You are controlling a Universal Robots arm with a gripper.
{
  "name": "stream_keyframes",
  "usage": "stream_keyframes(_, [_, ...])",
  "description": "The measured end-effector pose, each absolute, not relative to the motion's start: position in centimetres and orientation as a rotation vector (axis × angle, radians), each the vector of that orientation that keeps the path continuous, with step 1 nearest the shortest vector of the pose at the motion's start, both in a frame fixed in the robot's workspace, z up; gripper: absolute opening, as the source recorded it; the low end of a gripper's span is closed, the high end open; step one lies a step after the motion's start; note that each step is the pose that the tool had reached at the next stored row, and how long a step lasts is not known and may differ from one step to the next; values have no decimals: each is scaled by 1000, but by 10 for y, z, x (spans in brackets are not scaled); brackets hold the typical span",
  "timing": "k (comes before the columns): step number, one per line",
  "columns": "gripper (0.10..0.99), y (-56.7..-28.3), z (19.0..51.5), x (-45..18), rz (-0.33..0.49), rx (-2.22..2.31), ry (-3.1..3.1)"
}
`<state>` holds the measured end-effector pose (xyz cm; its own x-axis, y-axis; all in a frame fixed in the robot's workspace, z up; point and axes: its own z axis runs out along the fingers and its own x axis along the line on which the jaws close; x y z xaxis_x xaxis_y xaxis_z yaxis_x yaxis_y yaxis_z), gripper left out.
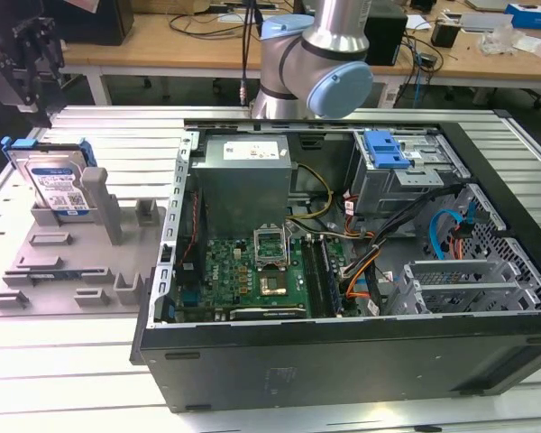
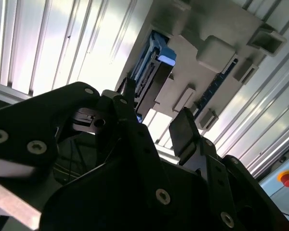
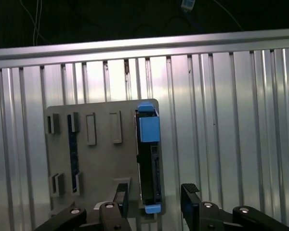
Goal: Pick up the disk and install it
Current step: 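Pick up the disk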
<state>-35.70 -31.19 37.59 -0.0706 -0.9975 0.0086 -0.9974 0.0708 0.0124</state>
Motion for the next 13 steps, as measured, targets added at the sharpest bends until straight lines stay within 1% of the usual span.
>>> stream_keyframes(13, [561, -312, 368, -381, -4, 2184, -2238])
